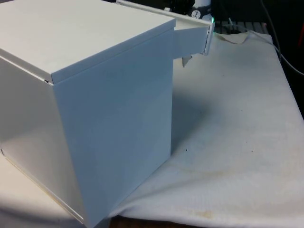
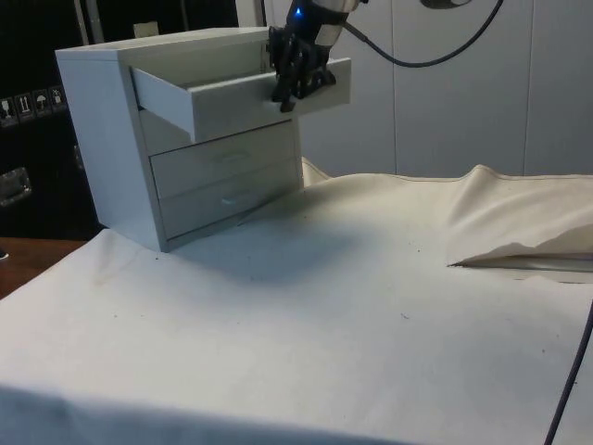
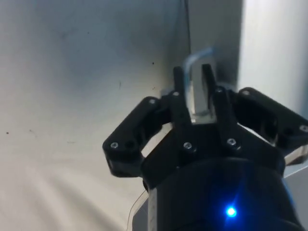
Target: Open the drawer, then close it.
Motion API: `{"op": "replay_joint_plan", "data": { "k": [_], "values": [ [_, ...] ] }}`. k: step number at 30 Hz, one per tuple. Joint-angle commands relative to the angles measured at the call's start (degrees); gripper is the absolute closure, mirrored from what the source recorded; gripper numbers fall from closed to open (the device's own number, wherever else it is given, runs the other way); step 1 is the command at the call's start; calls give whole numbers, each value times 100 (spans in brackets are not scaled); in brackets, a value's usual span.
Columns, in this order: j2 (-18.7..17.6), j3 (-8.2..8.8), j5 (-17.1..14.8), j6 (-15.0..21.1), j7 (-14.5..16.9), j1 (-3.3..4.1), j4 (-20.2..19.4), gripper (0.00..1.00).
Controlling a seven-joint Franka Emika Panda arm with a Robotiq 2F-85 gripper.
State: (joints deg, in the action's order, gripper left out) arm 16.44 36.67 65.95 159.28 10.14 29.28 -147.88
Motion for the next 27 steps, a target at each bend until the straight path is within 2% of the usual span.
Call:
{"op": "replay_joint_plan", "data": {
  "k": [1,6,7,8,9,15,16,17,24,25,26,27],
  "values": [
    [6,0,0,0,6,6,6,79],
    [0,0,-6,0,0,6,-6,51],
    [6,0,-6,0,11,6,6,51],
    [6,0,-6,0,11,6,6,46],
    [6,0,-6,0,11,6,6,36],
    [0,0,-6,0,0,6,-11,5],
    [6,-11,29,11,-40,-6,-17,5],
    [17,-29,52,11,-74,-6,-52,0],
    [126,-149,155,-17,-275,-34,-281,0],
    [52,-92,11,17,-155,17,-252,0],
    [143,-166,183,-17,-321,-40,-321,0],
    [183,-195,241,-17,-407,-46,-401,0]
  ]
}}
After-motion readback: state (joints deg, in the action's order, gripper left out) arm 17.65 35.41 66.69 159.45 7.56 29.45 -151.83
